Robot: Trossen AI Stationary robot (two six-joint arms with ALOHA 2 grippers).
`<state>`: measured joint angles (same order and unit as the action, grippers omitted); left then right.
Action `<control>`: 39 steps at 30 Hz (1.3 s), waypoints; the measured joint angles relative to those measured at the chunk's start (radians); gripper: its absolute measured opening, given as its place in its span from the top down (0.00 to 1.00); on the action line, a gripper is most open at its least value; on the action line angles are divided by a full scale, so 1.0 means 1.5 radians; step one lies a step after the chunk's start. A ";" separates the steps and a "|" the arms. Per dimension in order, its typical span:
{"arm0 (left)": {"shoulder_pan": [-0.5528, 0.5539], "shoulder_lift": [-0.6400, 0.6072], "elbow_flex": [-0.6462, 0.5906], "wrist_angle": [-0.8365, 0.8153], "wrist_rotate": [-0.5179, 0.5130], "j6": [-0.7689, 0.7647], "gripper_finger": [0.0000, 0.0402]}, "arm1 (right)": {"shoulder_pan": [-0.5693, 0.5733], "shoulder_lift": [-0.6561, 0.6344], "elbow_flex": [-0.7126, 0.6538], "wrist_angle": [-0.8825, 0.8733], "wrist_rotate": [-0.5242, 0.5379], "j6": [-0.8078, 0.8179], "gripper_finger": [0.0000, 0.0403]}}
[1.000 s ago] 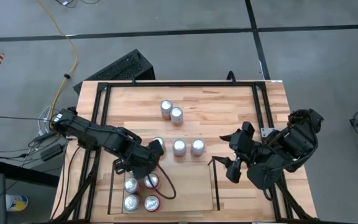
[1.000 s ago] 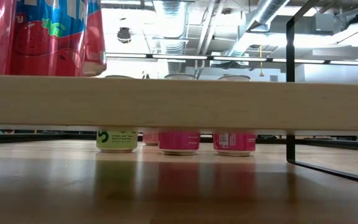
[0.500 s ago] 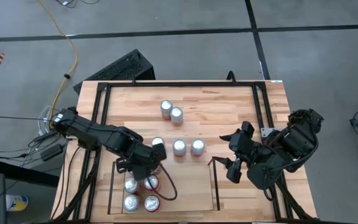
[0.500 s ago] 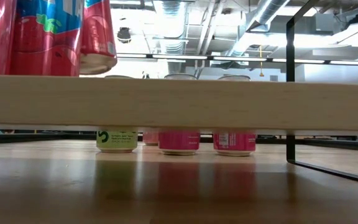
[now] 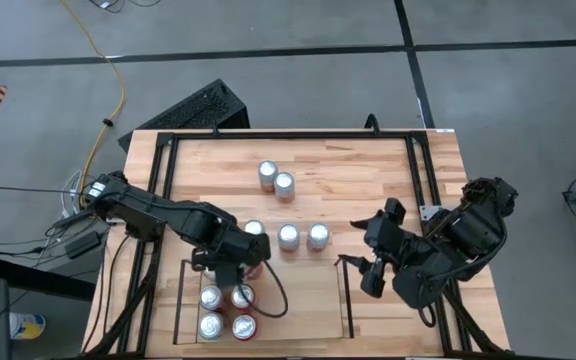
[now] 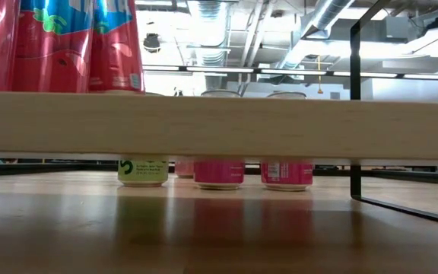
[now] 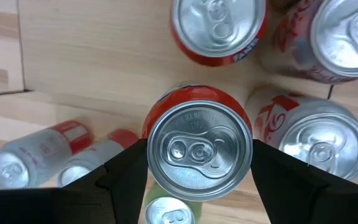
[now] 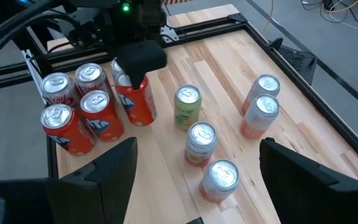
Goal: Place canned beverage on shelf
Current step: Put the red soda can on the shelf aligned with the other red soda can
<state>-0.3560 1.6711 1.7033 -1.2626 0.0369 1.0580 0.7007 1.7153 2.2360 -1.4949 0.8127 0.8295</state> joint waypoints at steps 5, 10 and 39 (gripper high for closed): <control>0.000 0.000 0.000 -0.003 0.013 0.013 0.41 | -0.003 0.000 0.000 0.000 0.000 -0.017 0.23; 0.000 0.000 0.000 -0.005 0.025 0.020 0.41 | -0.003 0.000 0.000 0.000 0.000 -0.033 0.23; 0.025 0.022 -0.012 -0.005 0.067 0.058 0.41 | -0.019 0.000 0.000 0.008 0.000 -0.090 0.23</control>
<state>-0.3188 1.7035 1.6848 -1.2697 0.1372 1.1443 0.6716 1.7149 2.2360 -1.4831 0.8127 0.6949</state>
